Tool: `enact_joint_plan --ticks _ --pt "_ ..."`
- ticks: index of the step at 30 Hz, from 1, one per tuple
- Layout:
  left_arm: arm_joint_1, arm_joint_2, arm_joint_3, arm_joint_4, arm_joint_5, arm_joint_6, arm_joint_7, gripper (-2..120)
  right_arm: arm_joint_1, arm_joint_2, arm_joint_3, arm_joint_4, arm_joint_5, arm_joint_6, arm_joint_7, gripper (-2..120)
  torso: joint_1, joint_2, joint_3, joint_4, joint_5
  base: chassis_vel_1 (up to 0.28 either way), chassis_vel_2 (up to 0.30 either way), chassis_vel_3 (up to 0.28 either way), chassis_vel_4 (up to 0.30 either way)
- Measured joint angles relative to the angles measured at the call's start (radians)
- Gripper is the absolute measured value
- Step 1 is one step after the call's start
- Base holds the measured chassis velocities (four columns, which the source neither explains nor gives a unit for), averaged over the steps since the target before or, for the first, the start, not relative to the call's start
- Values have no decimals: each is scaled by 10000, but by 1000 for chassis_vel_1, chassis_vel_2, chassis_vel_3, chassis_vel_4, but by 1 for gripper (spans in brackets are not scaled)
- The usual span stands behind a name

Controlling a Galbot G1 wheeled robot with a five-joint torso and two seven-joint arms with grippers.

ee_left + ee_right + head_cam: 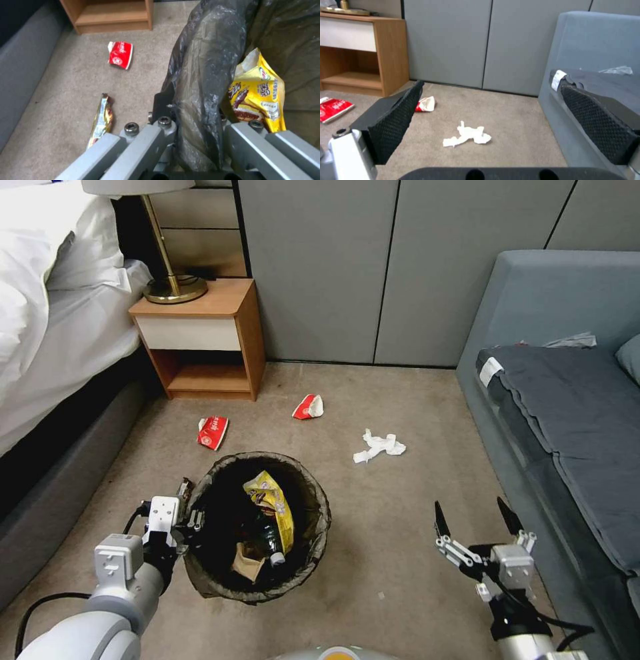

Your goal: Pick up the trash bin, then pick up the garbage from the floor and place it into the trash bin.

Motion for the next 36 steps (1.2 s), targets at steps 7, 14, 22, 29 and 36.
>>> enact_joint_plan --ticks 7,14,22,29,36 --pt "-40 36 -10 -87 19 -2 2 3 -93 70 32 -21 -89 221 -61 100 1 0 0 -1 1 0 0 0 0" --pt "23 -14 5 -91 26 -1 2 3 -227 192 -131 -81 -358 453 -20 100 0 0 -1 -1 0 -40 34 54 -20" --pt "202 -97 0 -94 28 -1 -4 3 -447 279 -353 -163 -691 697 7 100 1 0 1 -1 0 -128 129 129 -130" --pt "209 -84 -26 -105 19 0 -7 3 -449 281 -401 -190 -687 717 9 100 1 0 1 -3 0 -108 98 95 -98" --pt "171 -41 3 -106 17 11 -7 3 -428 283 -408 -223 -630 713 42 100 1 0 0 0 0 -81 91 75 -86"
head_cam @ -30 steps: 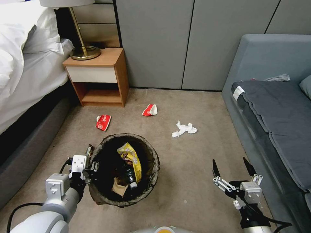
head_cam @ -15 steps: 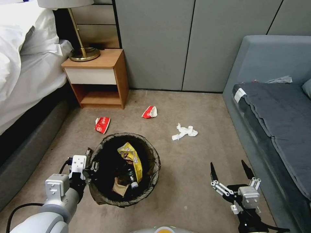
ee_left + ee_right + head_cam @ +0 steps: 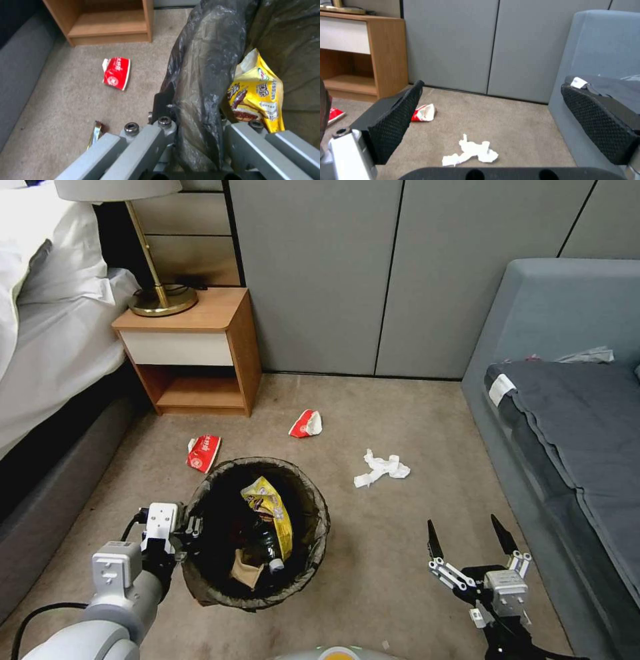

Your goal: Pick up the trash bin, then pick up the garbage from the floor and place it into the trash bin.

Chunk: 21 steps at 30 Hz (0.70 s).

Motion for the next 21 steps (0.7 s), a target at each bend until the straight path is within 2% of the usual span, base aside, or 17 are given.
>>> enact_joint_plan --ticks 21 --pt "10 31 28 0 -9 11 -3 3 -4 -68 -27 -93 46 24 14 100 0 0 0 0 0 -127 129 127 -129"
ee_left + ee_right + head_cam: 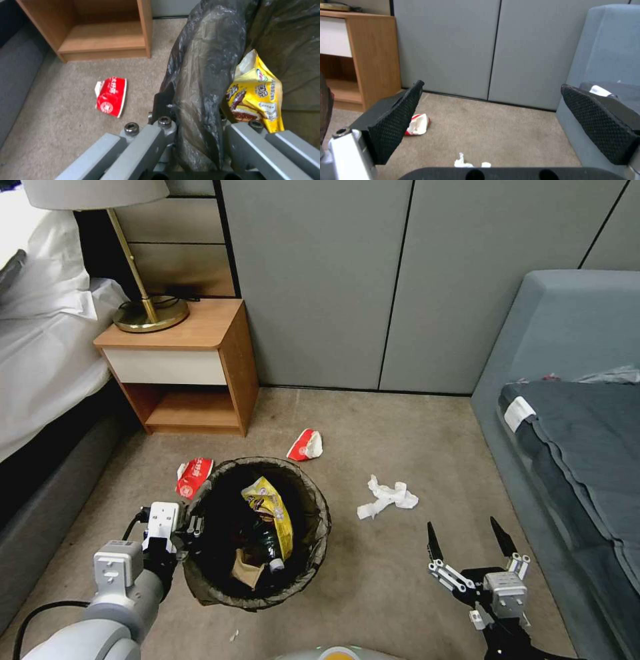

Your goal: Pick up the trash bin, then pick up the garbage from the floor and place it into the trash bin.

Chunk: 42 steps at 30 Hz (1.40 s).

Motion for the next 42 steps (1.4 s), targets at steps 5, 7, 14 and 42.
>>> enact_joint_plan --ticks 5,7,14,42 --pt "-29 0 -4 0 0 5 0 3 45 -2 -14 -15 32 -15 9 100 0 0 0 -3 -2 -156 138 138 -157" --pt "-39 -1 -8 0 -2 7 0 3 59 -1 -16 -36 40 -18 18 100 0 1 0 -1 2 -125 149 148 -132" --pt "-64 -6 -24 0 -3 10 0 3 194 -94 11 -119 294 -199 25 100 1 0 1 -1 -2 -84 100 89 -85" --pt "230 24 -112 10 71 272 -244 3 4768 -1521 -415 -2699 4532 -7473 -408 100 0 0 1 1 0 0 0 0 0"
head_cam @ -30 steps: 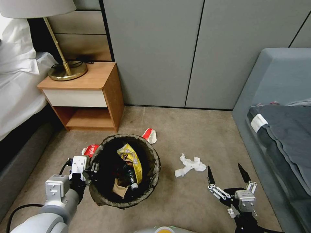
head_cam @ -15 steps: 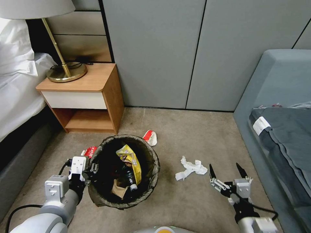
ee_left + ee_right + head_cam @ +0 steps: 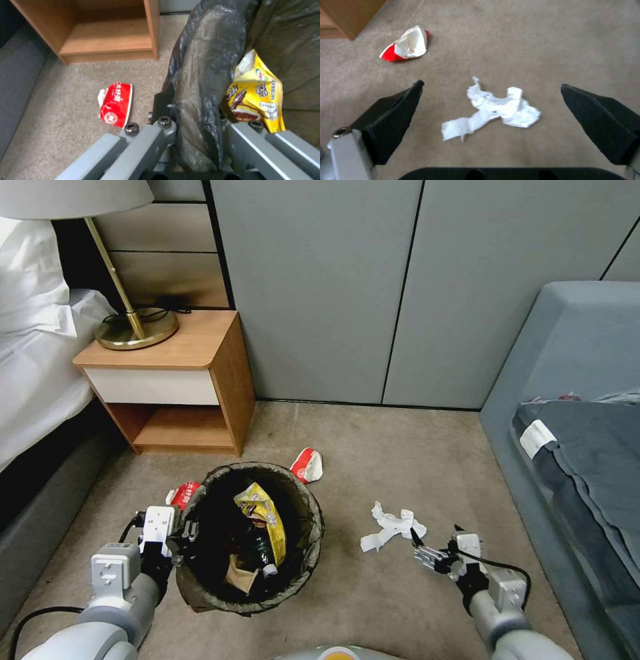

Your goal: Pick up the trash bin, then pick up the garbage from the floor and place it into the trash bin.

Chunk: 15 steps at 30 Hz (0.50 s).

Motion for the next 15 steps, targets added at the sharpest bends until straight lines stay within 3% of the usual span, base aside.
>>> enact_joint_plan --ticks 8,15 --pt "-14 -4 -32 0 8 17 -11 3 1660 -79 -1044 -1054 1214 -1494 1065 100 0 0 0 -2 0 0 0 0 0" --pt "-10 -33 -11 0 7 23 -14 3 2579 -42 -1604 -1816 1896 -1851 1920 100 0 0 0 -1 2 0 0 0 0"
